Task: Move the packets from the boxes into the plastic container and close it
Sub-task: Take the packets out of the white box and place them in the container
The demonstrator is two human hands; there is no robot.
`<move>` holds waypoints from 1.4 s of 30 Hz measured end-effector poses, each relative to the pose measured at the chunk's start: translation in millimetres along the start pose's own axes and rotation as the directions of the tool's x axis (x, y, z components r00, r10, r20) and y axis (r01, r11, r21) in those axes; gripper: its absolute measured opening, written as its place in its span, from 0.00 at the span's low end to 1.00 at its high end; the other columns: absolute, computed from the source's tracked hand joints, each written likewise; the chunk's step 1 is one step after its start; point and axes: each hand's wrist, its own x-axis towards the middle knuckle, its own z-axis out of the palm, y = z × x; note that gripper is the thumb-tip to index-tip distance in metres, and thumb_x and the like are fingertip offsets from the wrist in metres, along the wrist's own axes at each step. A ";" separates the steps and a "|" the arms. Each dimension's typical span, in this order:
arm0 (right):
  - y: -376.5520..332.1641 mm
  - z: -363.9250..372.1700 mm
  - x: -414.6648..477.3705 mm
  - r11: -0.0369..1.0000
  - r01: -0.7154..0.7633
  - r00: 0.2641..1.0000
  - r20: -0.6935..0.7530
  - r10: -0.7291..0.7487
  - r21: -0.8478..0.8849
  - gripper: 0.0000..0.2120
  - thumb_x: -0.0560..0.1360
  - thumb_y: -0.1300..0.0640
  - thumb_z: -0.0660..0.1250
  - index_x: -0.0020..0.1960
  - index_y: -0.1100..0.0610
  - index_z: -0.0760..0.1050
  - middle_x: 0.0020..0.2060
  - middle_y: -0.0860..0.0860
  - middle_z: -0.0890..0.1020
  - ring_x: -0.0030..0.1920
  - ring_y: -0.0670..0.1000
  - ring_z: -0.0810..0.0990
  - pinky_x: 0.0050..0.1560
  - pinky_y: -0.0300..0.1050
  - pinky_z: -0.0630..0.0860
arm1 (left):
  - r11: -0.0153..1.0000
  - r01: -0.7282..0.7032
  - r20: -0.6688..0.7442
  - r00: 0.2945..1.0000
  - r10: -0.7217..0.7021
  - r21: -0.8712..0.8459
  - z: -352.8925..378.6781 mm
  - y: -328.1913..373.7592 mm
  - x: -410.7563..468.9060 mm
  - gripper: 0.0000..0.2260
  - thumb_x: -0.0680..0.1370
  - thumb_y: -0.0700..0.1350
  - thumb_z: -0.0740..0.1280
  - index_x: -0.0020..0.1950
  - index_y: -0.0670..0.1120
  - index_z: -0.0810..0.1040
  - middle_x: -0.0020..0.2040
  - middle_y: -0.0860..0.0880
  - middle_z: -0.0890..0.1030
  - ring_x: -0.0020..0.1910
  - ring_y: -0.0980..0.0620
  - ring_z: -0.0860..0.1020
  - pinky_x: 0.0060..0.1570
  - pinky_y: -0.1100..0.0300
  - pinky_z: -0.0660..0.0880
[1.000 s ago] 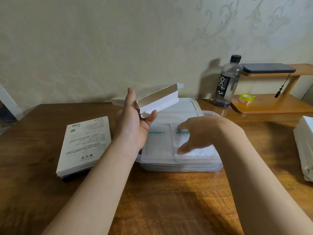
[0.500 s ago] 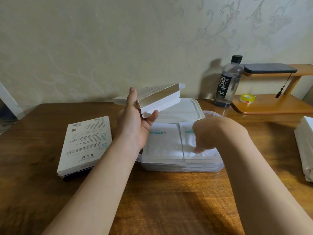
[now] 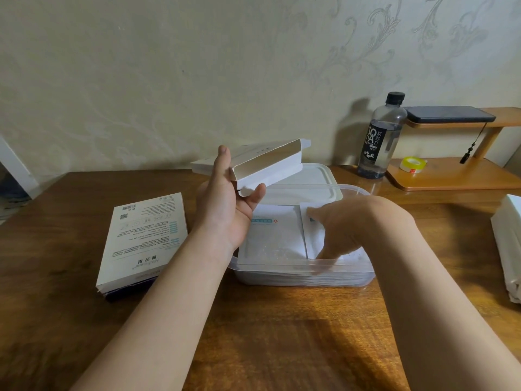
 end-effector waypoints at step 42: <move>5.7 7.7 12.2 0.996 0.036 0.999 -0.001 -0.036 0.085 0.45 0.71 0.30 0.67 0.80 0.47 0.56 0.69 0.51 0.74 0.66 0.54 0.73 0.59 0.44 0.68 | 1.000 0.019 0.006 1.000 -0.019 -0.012 -2.3 -0.9 3.3 0.20 0.79 0.60 0.68 0.58 0.44 0.81 0.52 0.43 0.85 0.45 0.48 0.83 0.29 0.63 0.78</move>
